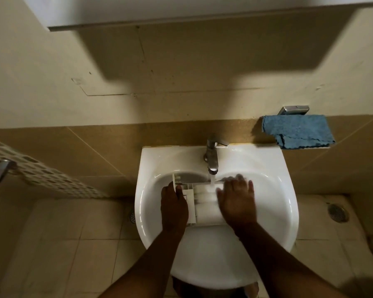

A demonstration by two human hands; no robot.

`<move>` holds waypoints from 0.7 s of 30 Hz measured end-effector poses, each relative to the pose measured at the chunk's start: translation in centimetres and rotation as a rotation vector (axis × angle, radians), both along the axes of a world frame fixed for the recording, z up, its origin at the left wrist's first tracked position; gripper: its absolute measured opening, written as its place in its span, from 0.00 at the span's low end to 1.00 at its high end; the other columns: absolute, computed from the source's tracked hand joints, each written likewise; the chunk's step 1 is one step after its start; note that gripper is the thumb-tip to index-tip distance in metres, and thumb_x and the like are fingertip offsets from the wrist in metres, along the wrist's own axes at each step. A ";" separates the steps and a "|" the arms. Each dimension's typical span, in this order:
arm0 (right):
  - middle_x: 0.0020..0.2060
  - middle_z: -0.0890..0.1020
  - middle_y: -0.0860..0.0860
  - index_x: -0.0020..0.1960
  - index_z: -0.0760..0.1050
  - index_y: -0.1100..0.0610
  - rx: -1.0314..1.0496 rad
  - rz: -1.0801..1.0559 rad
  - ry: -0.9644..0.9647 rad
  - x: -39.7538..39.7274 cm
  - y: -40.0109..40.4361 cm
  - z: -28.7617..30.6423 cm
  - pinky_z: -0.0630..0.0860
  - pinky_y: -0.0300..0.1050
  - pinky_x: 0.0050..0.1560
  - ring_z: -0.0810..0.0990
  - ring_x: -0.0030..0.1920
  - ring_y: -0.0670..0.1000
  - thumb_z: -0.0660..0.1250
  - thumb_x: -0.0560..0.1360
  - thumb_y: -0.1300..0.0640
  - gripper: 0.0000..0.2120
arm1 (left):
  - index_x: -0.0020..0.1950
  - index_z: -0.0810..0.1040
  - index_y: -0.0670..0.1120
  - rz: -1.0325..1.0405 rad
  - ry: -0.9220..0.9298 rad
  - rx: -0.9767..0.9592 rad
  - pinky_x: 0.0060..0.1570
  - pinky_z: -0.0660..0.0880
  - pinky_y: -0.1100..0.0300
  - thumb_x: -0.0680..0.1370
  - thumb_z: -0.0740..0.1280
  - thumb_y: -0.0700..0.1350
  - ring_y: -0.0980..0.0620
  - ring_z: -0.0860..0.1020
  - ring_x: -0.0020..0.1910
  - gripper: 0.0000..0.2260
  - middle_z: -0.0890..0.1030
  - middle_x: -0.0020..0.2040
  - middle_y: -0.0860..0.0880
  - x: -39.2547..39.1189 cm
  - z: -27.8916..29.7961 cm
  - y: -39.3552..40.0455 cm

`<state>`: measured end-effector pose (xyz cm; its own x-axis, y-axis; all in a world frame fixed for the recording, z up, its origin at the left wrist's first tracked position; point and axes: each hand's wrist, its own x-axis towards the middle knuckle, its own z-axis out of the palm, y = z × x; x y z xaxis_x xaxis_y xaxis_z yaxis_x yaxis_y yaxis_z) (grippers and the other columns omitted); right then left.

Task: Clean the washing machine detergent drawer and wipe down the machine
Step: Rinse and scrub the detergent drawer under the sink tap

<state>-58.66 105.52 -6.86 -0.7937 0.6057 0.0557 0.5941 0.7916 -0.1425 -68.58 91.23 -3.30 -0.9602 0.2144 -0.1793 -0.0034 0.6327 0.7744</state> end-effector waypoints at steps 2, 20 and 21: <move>0.63 0.76 0.58 0.66 0.72 0.57 -0.059 0.212 0.035 -2.0 -3.6 -0.1 0.62 0.65 0.70 0.72 0.66 0.61 0.57 0.79 0.50 0.19 | 0.61 0.76 0.45 0.001 -0.016 -0.007 0.60 0.76 0.50 0.84 0.55 0.49 0.49 0.78 0.52 0.14 0.78 0.52 0.47 -0.1 0.1 0.1; 0.59 0.81 0.53 0.65 0.74 0.48 -0.071 0.205 -0.027 -2.0 -1.6 0.5 0.68 0.58 0.67 0.77 0.61 0.57 0.54 0.78 0.42 0.21 | 0.60 0.75 0.49 -0.001 0.022 -0.042 0.56 0.79 0.47 0.82 0.53 0.56 0.50 0.80 0.49 0.16 0.78 0.49 0.50 -0.7 -0.9 -0.4; 0.56 0.81 0.51 0.63 0.76 0.47 -0.073 0.158 -0.042 -1.2 0.0 0.5 0.70 0.55 0.64 0.79 0.58 0.56 0.53 0.78 0.41 0.21 | 0.59 0.74 0.50 -0.013 0.032 -0.033 0.53 0.80 0.46 0.81 0.51 0.60 0.50 0.80 0.47 0.19 0.78 0.48 0.50 -0.6 -0.9 -0.4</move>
